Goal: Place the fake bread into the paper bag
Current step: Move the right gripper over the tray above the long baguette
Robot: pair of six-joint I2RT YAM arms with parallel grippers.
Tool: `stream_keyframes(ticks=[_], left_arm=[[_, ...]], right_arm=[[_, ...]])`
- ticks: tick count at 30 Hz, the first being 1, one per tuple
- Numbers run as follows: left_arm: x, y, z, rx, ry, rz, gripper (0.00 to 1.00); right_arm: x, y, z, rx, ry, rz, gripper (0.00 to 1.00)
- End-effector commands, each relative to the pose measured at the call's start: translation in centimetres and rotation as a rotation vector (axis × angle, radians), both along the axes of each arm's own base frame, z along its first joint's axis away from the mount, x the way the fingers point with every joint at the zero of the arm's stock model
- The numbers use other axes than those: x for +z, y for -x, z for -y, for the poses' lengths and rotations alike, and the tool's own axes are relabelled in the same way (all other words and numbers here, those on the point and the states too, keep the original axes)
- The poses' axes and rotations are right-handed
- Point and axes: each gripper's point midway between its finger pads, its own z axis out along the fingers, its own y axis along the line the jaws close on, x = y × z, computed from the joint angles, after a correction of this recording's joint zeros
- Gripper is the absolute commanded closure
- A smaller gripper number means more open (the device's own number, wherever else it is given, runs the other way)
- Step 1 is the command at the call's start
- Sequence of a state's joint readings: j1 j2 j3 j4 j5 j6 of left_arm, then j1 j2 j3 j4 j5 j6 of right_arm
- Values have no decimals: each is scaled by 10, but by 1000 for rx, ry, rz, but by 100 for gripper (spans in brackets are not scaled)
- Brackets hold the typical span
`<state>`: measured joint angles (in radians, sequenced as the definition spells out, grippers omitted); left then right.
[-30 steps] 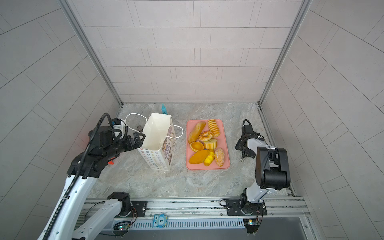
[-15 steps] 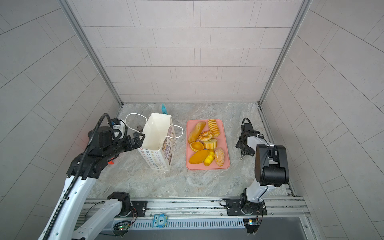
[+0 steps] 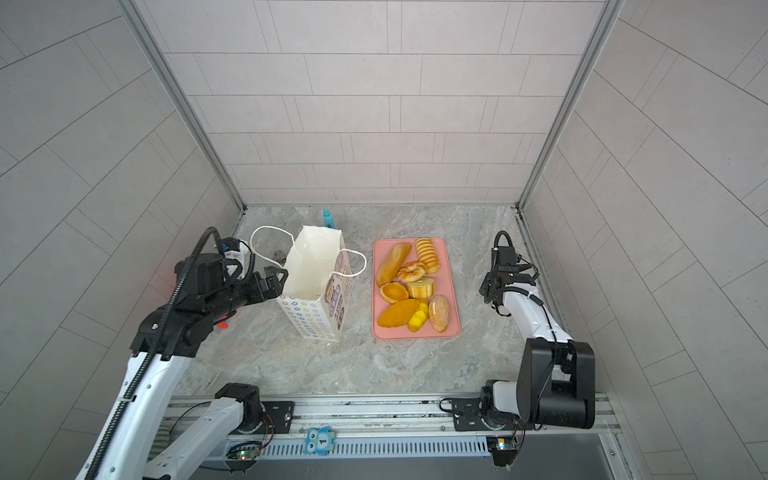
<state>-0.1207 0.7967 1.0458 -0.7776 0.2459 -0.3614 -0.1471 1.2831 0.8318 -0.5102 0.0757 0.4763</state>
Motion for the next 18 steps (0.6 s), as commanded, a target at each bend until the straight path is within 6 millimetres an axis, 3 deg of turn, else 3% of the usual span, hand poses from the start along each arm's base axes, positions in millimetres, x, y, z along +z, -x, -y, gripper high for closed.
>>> stream_keyframes(ticks=[1, 7, 11, 14, 18], left_arm=[[12, 1, -6, 27, -29, 14, 0], [18, -3, -9, 66, -3, -16, 0], [22, -4, -14, 107, -8, -35, 0], [24, -2, -19, 131, -22, -48, 0], [24, 1, -23, 144, -45, -68, 0]], right_arm=[[27, 0, -16, 87, -41, 73, 52], [83, 4, -56, 264, -50, 197, 52], [114, 6, -100, 449, 10, 243, 53], [126, 16, -135, 593, 25, 223, 53], [132, 30, -167, 731, 22, 158, 53]])
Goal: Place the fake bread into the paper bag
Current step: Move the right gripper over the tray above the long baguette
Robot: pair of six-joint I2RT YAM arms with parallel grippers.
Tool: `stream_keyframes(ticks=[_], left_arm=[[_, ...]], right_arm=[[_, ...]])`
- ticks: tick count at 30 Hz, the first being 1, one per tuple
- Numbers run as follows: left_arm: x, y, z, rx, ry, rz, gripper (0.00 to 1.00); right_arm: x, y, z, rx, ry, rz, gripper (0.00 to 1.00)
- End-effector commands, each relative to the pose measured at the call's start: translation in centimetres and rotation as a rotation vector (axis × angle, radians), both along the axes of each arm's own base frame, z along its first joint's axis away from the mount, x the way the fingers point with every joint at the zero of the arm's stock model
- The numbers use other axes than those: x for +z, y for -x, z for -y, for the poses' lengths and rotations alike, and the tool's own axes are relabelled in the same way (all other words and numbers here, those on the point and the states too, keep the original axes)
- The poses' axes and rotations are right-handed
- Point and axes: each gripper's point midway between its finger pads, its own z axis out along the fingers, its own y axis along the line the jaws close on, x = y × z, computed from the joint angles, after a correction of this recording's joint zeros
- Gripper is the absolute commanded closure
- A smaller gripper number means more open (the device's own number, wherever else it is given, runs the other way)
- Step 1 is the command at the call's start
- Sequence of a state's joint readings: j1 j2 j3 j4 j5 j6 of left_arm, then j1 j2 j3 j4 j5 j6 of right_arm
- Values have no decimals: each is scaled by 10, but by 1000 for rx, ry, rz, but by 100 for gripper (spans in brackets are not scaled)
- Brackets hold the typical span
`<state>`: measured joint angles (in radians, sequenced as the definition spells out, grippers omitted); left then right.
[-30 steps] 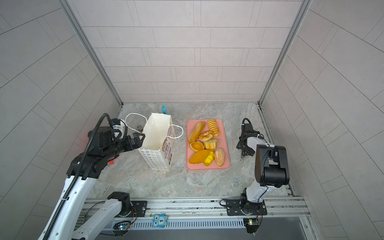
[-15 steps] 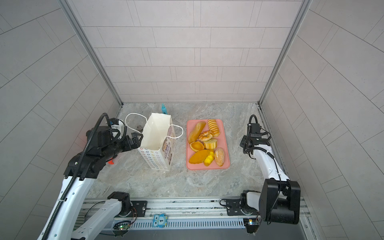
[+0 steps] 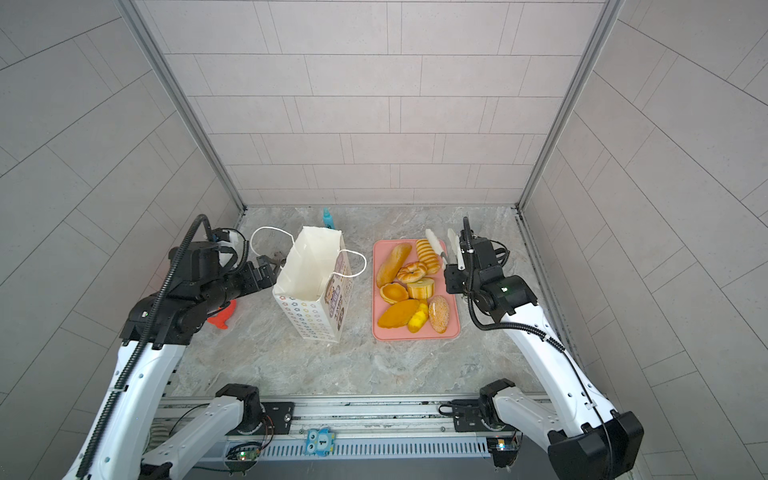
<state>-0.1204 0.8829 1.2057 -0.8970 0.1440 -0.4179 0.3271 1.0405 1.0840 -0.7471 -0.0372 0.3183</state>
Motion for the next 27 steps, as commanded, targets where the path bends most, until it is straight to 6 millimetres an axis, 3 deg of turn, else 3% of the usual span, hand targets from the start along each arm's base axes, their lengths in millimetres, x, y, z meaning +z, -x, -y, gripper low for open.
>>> stream_keyframes(ticks=[1, 5, 8, 14, 19, 27], left_arm=[[2, 7, -6, 26, -24, -27, 0], [-1, 9, -2, -3, -19, -49, 0], [3, 8, 12, -75, 24, -34, 0], [6, 4, 26, -169, 32, -38, 0], [-4, -8, 33, -214, 28, -68, 2], [-27, -24, 39, -219, -1, -132, 10]], right_arm=[[-3, 19, -9, 81, 80, -83, 53], [-5, 30, -14, 115, 106, -154, 53], [-5, 34, -12, 129, 129, -192, 54], [9, 35, -17, 146, 114, -198, 53], [15, 24, -30, 158, 93, -212, 56], [3, -11, -53, 151, 66, -266, 57]])
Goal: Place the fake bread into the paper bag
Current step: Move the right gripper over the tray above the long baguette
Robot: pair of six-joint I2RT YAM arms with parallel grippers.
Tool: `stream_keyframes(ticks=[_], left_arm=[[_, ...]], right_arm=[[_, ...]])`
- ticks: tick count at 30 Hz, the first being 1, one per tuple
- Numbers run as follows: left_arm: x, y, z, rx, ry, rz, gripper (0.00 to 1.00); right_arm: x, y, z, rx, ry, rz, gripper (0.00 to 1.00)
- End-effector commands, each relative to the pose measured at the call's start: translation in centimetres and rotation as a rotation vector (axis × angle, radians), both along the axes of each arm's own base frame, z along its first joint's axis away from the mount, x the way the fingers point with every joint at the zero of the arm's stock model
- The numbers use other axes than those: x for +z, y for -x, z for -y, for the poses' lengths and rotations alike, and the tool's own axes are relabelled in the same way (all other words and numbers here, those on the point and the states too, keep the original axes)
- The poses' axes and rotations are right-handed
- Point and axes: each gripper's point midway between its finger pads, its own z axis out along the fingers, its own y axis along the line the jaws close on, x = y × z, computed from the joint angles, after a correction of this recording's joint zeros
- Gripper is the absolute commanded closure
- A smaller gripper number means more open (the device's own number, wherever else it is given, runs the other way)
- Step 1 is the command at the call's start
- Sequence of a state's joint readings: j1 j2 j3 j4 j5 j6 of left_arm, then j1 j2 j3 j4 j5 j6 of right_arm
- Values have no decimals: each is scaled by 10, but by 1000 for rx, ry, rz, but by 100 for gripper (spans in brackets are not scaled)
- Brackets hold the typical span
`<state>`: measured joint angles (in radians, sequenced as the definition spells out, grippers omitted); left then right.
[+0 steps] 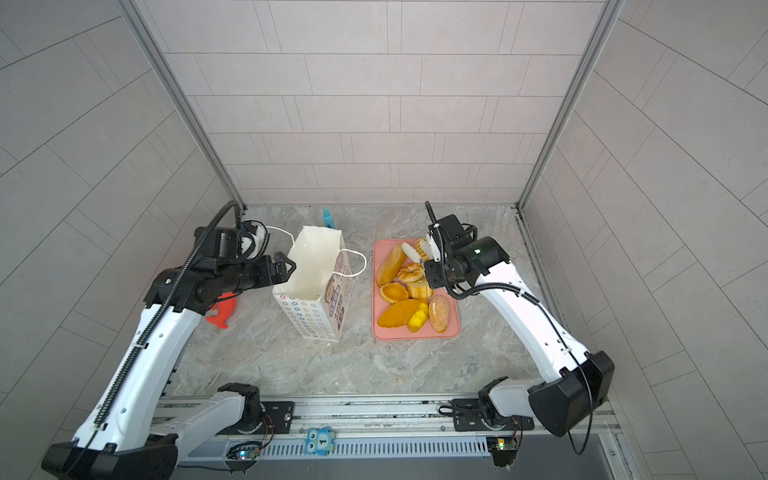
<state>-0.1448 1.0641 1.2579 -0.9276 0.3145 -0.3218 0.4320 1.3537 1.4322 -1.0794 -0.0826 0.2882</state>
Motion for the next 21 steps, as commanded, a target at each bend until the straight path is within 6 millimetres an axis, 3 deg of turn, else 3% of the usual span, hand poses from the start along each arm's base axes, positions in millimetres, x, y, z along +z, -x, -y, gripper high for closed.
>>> stream_keyframes(ticks=[1, 5, 11, 21], left_arm=[[-2, -5, 1, -9, -31, 16, 10], [-4, -8, 1, 1, -46, 21, 13], [-5, -11, 0, 13, -44, 35, 18], [0, -13, -1, 25, -45, 68, 18]], right_arm=[[5, -15, -11, -17, -31, 7, 57], [-5, -32, -21, -38, -62, -37, 58], [-20, -54, -22, -119, -151, -110, 58], [-40, -72, -24, -184, -205, -213, 58]])
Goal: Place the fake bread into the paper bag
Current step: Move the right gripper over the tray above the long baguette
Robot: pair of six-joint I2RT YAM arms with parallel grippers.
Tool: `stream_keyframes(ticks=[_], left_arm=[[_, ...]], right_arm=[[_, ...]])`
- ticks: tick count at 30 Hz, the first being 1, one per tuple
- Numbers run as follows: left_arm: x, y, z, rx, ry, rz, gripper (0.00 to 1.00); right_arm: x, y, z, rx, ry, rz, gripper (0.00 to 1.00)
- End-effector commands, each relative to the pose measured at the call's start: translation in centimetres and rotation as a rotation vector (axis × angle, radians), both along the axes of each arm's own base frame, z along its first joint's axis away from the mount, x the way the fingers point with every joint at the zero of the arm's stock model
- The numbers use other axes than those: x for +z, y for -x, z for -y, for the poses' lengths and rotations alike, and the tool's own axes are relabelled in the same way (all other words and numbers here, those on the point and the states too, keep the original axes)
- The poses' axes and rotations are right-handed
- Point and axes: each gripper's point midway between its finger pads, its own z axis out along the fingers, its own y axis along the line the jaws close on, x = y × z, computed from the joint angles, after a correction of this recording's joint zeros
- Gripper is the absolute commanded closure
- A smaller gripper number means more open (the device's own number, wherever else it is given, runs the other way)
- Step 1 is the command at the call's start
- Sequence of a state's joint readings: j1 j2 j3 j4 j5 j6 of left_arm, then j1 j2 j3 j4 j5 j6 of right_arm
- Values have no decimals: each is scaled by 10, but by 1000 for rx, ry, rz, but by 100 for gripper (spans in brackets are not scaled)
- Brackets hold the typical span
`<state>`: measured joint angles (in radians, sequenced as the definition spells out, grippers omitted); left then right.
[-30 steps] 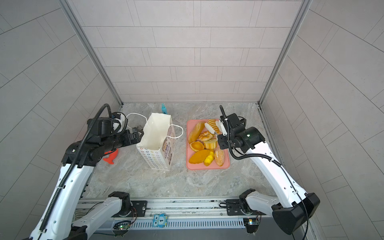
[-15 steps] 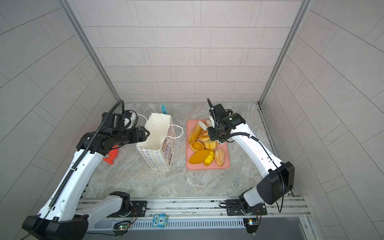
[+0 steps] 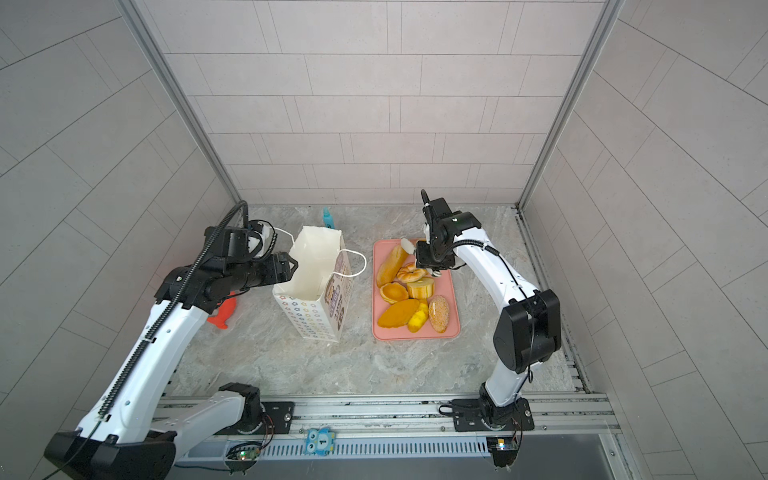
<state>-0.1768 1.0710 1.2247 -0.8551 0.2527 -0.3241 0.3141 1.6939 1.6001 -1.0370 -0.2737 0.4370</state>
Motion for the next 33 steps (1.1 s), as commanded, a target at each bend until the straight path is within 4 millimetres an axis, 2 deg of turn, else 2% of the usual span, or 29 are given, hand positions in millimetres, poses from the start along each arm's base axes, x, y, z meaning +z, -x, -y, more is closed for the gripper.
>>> stream_keyframes(ticks=[1, 13, 23, 33], left_arm=[[5, -1, -3, 14, -8, 34, 18], [7, 2, -4, 7, -16, 57, 18], [7, 3, -4, 9, -10, 58, 18], [4, 6, -5, 15, -17, 50, 18]], right_arm=[[6, -5, -7, -16, -35, -4, 58], [-27, -17, -11, -13, 9, -122, 57], [-37, -22, -11, -21, 16, -130, 53], [-46, -33, -18, -36, -32, -139, 53]])
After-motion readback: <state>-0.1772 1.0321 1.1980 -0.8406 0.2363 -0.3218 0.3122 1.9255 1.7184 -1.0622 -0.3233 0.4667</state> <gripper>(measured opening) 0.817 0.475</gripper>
